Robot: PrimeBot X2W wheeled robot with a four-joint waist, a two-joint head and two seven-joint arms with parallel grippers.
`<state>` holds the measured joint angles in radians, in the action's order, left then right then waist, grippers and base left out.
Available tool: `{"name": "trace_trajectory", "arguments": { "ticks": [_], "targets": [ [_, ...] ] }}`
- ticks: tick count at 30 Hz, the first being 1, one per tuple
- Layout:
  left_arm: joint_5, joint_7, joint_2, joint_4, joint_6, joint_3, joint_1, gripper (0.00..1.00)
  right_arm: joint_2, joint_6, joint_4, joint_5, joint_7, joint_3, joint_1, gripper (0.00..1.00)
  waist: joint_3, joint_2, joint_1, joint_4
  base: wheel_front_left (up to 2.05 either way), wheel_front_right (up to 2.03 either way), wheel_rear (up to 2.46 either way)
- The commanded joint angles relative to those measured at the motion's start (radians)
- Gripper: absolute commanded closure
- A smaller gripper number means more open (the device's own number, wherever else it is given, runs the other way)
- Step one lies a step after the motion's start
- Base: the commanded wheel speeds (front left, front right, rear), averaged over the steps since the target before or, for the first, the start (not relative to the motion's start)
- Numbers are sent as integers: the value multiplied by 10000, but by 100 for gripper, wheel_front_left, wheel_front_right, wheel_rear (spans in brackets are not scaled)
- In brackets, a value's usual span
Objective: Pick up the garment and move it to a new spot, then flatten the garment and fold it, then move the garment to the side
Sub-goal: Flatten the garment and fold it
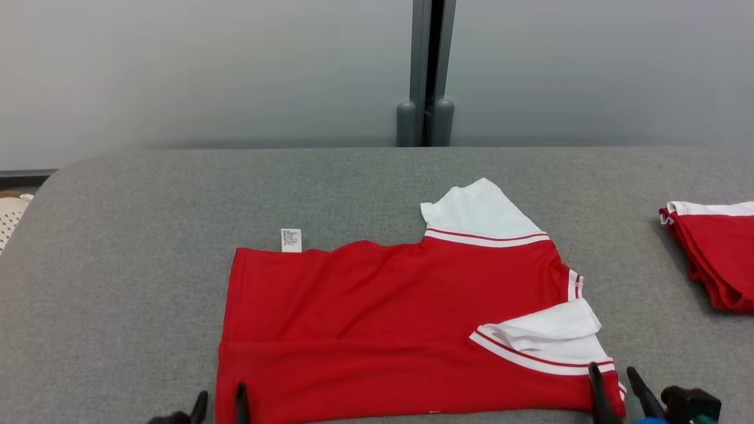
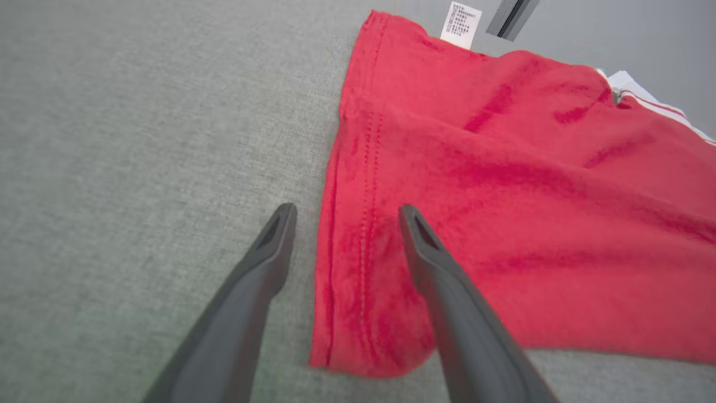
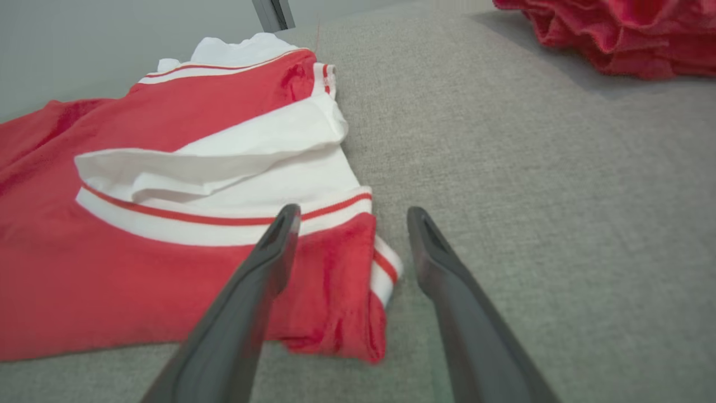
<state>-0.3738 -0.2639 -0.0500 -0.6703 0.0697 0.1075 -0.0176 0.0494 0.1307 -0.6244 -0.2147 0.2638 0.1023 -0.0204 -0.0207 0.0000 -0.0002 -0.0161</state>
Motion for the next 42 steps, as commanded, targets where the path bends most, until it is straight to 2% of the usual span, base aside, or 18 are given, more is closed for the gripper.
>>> {"name": "trace_trajectory", "arguments": {
  "ticks": [1,4,7,14,20,24,32,42],
  "targets": [
    [51,-3,-15,375,-93,-169,422,0,28,0,214,151,5,58,-365,0,-278,0,2,93,0,0,0],
    [197,-3,-11,867,-85,-515,1202,0,27,0,498,354,5,186,-1024,0,-912,0,2,161,0,0,0],
    [445,-3,-163,738,25,-645,2164,0,27,0,570,623,5,182,-1684,0,-1439,0,2,170,0,0,0],
    [640,283,-795,-976,367,-384,4839,0,30,0,254,1027,7,-305,-3241,0,-2491,0,2,24,0,0,0],
    [632,440,-1132,-2338,514,-91,6233,0,139,0,-38,1167,5,-756,-4319,0,-3170,0,2,-199,0,0,0],
    [568,435,-1139,-3092,567,179,6605,0,377,0,-205,1297,-41,-947,-4942,0,-3457,0,2,-261,0,0,0],
    [392,198,-666,-3705,650,981,6896,0,851,0,-422,1415,-302,-1192,-6023,0,-3741,0,2,-26,0,0,0],
    [-220,45,-632,-3456,647,2137,6813,0,724,-2,-925,1394,-182,-1444,-6248,0,-3464,0,2,209,0,0,0]
  ]
}}
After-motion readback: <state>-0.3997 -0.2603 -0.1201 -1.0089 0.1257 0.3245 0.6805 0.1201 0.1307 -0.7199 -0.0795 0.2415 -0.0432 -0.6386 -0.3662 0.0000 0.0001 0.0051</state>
